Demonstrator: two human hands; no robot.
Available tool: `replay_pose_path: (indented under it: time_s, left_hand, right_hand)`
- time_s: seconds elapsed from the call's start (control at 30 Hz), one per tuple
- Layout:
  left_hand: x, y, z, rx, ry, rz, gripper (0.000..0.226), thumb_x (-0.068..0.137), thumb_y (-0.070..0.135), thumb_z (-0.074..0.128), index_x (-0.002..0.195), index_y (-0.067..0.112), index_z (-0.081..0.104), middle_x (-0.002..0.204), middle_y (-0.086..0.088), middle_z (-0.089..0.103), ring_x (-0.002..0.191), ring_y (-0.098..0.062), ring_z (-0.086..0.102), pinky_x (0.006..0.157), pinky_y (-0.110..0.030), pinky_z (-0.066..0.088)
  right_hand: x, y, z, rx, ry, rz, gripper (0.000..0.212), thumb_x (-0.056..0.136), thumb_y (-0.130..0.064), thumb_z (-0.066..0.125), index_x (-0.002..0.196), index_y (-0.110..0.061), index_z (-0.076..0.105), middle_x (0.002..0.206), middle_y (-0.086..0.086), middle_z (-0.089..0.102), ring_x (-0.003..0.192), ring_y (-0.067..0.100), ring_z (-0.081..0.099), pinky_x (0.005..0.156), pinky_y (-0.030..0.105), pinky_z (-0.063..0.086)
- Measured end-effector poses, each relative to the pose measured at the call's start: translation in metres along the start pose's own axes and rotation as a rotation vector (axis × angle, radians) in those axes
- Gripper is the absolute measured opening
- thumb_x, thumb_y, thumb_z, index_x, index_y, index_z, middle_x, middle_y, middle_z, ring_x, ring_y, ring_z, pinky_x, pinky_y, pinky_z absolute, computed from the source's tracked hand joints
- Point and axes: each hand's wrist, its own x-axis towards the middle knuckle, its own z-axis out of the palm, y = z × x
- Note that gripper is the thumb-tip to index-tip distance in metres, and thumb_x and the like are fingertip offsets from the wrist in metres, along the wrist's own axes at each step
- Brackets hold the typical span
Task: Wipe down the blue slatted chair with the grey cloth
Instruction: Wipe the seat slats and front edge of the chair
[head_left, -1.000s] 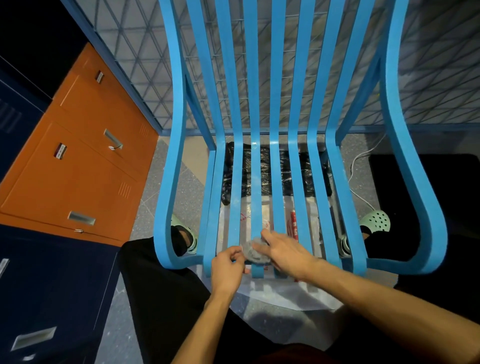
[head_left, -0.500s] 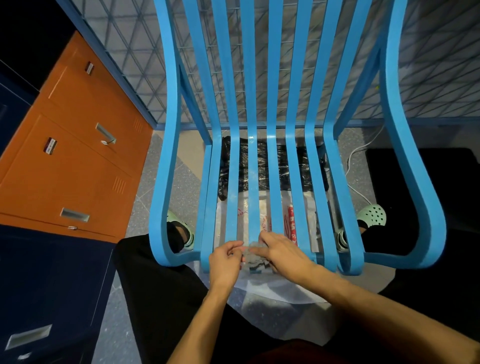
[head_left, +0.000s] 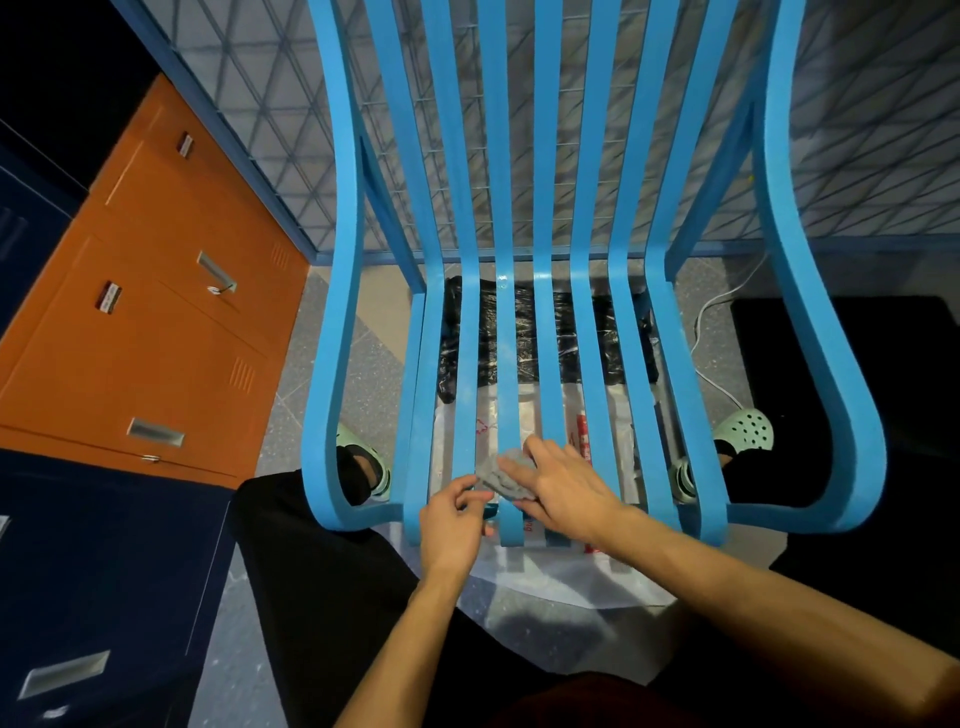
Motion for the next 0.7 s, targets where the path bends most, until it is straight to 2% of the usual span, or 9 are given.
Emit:
replay_pose_path:
  time_s: [0.1,0.2,0.27,0.33,0.43,0.57,0.6,0.7]
  left_hand:
    - [-0.001,0.0,0.003,0.045,0.032,0.0,0.027,0.093,0.003,0.054,0.115,0.01,0.068,0.095,-0.004,0.073,0.063,-0.009,0.069,0.055,-0.021,0.056]
    - [-0.004,0.001,0.003,0.105,0.028,0.033,0.029,0.092,0.005,0.055,0.117,0.012,0.069,0.094,0.001,0.072,0.077,-0.01,0.07,0.072,-0.03,0.06]
    - [-0.006,0.004,0.003,0.119,0.023,0.045,0.032,0.092,0.006,0.054,0.121,0.013,0.066,0.095,0.001,0.072,0.081,-0.008,0.069,0.076,-0.03,0.06]
    - [-0.006,0.006,0.005,0.112,0.008,0.035,0.036,0.093,0.007,0.053,0.127,0.013,0.064,0.098,-0.002,0.072,0.081,-0.008,0.067,0.074,-0.027,0.059]
    - [-0.011,0.01,0.01,0.078,-0.021,0.027,0.04,0.093,0.007,0.052,0.131,0.015,0.061,0.091,-0.001,0.072,0.07,-0.008,0.063,0.063,-0.022,0.054]
    - [-0.012,0.021,0.02,0.014,-0.028,-0.012,0.044,0.095,0.009,0.05,0.138,0.018,0.05,0.095,-0.001,0.066,0.076,-0.006,0.058,0.071,-0.022,0.048]
    - [-0.011,0.023,0.023,0.008,-0.03,-0.017,0.042,0.095,0.008,0.05,0.136,0.017,0.052,0.099,-0.003,0.067,0.081,-0.008,0.06,0.076,-0.024,0.048]
    - [-0.008,0.029,0.028,0.004,-0.034,-0.024,0.04,0.094,0.004,0.051,0.134,0.011,0.053,0.112,-0.014,0.067,0.104,-0.028,0.064,0.09,-0.034,0.05]
  right_hand:
    - [-0.019,-0.007,0.008,-0.086,0.002,-0.063,0.06,0.084,-0.024,0.069,0.14,-0.021,0.048,0.116,0.014,0.053,0.102,0.03,0.053,0.083,0.04,0.046]
    - [-0.022,-0.008,0.009,-0.113,0.037,-0.082,0.062,0.083,-0.016,0.068,0.141,-0.02,0.047,0.115,0.015,0.054,0.104,0.032,0.052,0.087,0.043,0.047]
    - [-0.019,-0.008,0.005,-0.112,0.033,-0.062,0.065,0.084,-0.01,0.066,0.144,-0.02,0.044,0.118,0.016,0.052,0.108,0.034,0.051,0.089,0.044,0.045]
    - [-0.014,-0.008,0.001,-0.122,0.031,-0.028,0.069,0.085,-0.003,0.062,0.147,-0.023,0.039,0.122,0.016,0.049,0.111,0.034,0.048,0.091,0.044,0.043]
    - [-0.006,-0.006,-0.001,-0.128,0.013,-0.016,0.072,0.088,-0.002,0.06,0.15,-0.026,0.033,0.126,0.015,0.048,0.115,0.033,0.045,0.091,0.043,0.041]
    - [0.005,0.006,-0.002,-0.171,-0.009,-0.08,0.076,0.078,0.0,0.072,0.145,-0.023,0.044,0.114,0.013,0.054,0.106,0.03,0.05,0.08,0.04,0.047]
    - [0.005,0.008,-0.003,-0.174,-0.03,-0.102,0.076,0.079,0.001,0.071,0.145,-0.023,0.044,0.113,0.012,0.054,0.106,0.029,0.049,0.08,0.039,0.046]
    - [0.011,0.014,-0.006,-0.133,-0.04,-0.129,0.07,0.088,-0.004,0.065,0.148,-0.026,0.038,0.117,0.01,0.052,0.107,0.027,0.047,0.083,0.036,0.043]
